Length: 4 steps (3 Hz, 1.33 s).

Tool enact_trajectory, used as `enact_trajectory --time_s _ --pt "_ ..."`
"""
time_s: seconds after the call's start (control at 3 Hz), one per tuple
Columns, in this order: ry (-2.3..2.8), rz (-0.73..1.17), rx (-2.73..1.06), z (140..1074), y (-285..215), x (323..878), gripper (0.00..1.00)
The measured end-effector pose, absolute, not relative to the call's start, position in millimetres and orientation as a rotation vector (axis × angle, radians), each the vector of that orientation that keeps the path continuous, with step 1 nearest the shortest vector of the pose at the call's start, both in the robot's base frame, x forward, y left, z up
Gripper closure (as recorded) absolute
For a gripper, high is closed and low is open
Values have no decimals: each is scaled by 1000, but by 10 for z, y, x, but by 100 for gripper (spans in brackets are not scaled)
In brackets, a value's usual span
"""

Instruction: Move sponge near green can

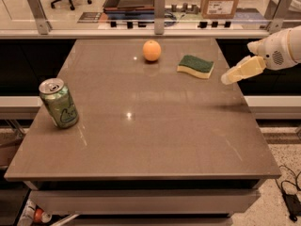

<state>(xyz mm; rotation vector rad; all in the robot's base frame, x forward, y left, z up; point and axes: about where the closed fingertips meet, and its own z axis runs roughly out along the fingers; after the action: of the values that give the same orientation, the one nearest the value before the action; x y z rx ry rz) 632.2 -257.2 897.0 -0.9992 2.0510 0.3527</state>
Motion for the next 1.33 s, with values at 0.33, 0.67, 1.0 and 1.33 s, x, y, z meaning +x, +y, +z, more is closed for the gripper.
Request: enact_trajectory --time_s 0.33,0.67,1.0,1.33 --pt "2053 409 -988 8838 -2510 6392 0" --pt "2021 512 -960 8650 -2373 6547 0" --pt "1999 567 -954 8532 -2202 6687 0" --pt "1961 581 -964 8460 -2031 6846 0"
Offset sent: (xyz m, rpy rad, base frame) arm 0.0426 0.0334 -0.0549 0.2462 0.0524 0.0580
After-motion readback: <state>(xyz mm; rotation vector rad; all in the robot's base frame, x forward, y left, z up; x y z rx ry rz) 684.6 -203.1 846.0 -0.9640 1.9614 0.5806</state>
